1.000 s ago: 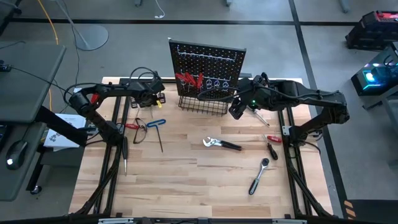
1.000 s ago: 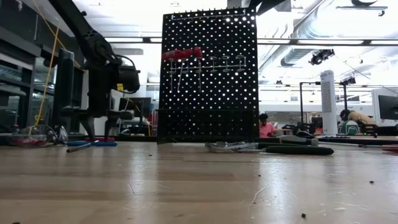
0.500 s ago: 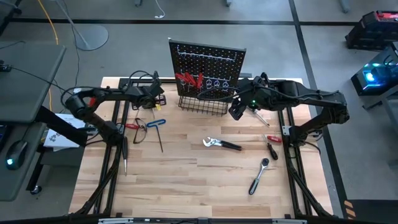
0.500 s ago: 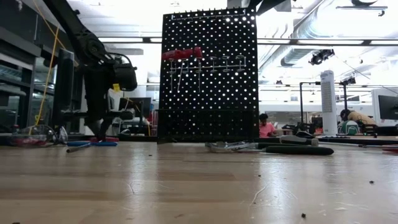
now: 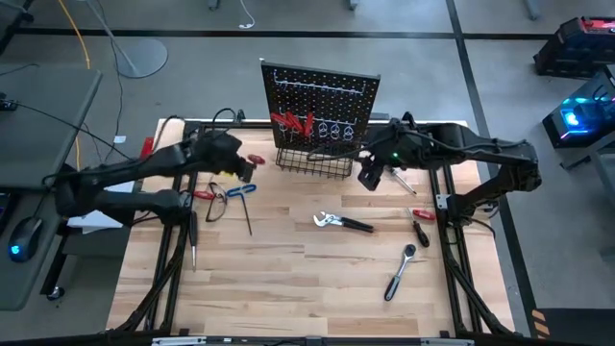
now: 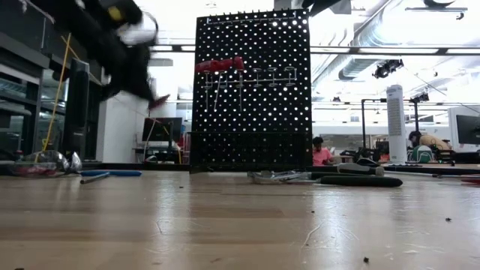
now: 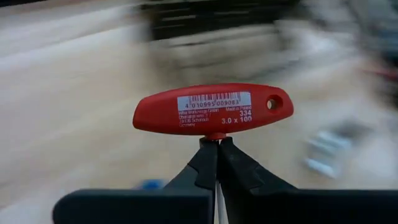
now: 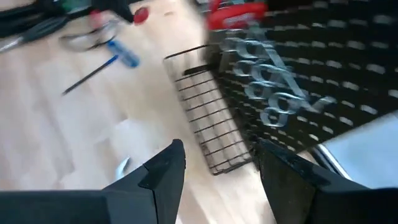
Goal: Hang tools onto peg board
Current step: Hang the top red allen wrench on the pegboard
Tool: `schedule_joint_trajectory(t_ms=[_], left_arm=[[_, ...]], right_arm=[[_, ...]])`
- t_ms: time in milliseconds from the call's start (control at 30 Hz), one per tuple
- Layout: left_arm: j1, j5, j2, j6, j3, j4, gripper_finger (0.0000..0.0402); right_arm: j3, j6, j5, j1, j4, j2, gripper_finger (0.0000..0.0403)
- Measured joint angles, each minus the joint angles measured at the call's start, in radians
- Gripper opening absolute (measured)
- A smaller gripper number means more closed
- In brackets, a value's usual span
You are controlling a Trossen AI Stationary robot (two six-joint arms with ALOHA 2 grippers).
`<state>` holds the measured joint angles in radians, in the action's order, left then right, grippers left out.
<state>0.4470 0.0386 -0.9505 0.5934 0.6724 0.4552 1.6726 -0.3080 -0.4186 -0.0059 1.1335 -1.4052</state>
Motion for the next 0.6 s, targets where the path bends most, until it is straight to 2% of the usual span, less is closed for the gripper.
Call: schedule_joint_trajectory(t_ms=[133,233,400,500,600], left_arm=[[-0.116,0.19,0.104,-0.061,0.012,-0.107,0.0],[-0.194,0.218,0.098,-0.099,0.078,-0.115,0.0],[-0.267,0.221,-0.012,-0.209,0.232,-0.117,0.0],[-0.283,0.243,-0.11,-0.294,0.34,-0.118,0.0],[-0.287,0.308,-0.216,-0.367,0.447,-0.115,0.0]], right_arm=[[0.0,0.205,0.191,0.0,-0.102,-0.002,0.019],[0.0,0.38,0.253,0.002,-0.23,-0.012,0.019],[0.0,0.713,0.321,0.0,-0.389,-0.04,0.019],[0.0,0.754,0.397,0.0,-0.452,-0.07,0.019],[0.0,0.763,0.455,0.013,-0.473,-0.095,0.019]])
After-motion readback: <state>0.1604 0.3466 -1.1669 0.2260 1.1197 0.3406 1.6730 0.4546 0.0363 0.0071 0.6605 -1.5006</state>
